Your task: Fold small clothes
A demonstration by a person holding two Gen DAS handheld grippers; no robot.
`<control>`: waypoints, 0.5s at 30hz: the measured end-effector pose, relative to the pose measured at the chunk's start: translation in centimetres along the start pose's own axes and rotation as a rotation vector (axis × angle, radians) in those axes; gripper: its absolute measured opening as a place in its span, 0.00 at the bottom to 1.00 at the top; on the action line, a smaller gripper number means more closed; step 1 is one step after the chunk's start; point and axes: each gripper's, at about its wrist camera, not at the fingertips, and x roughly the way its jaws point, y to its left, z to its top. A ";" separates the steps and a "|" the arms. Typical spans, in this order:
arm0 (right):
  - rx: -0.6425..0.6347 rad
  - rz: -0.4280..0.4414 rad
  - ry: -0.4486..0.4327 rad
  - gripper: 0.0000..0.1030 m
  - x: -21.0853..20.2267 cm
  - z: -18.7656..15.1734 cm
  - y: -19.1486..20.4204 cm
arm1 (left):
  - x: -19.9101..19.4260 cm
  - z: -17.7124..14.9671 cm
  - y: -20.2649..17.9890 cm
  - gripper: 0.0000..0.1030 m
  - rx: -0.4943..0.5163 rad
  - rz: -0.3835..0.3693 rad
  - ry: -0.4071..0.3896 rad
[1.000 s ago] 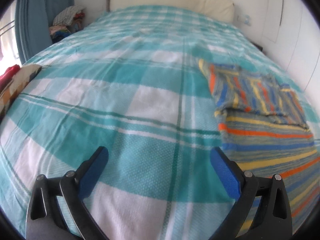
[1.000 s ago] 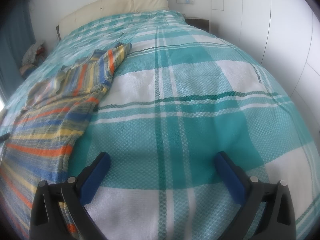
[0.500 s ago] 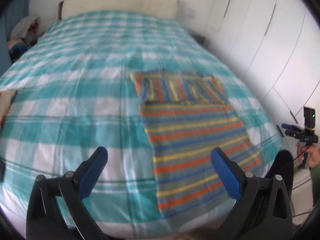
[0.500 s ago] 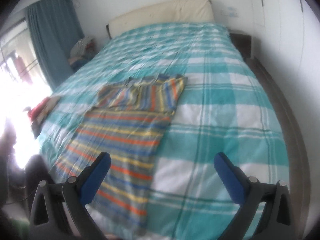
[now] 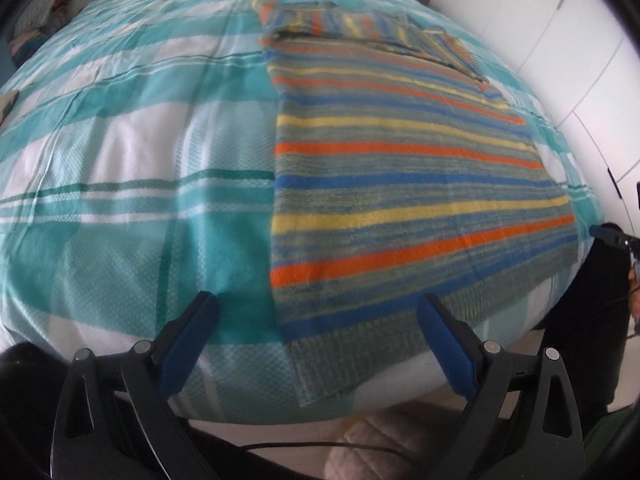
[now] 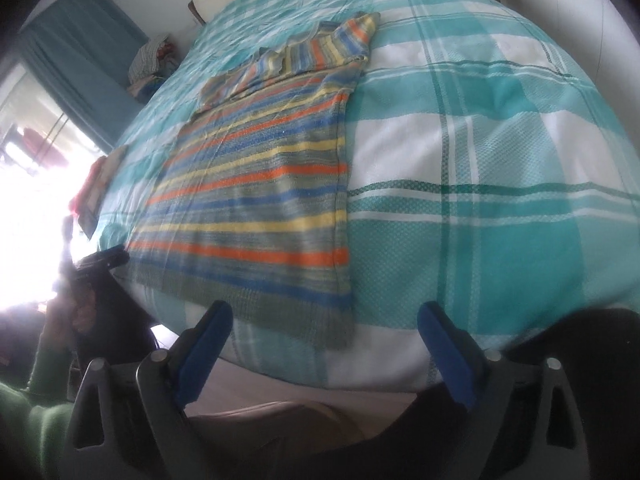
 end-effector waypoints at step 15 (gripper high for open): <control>-0.047 0.036 0.111 0.06 3.0 0.7 1.3 | -2.1 0.9 2.6 0.04 -0.153 -0.235 0.003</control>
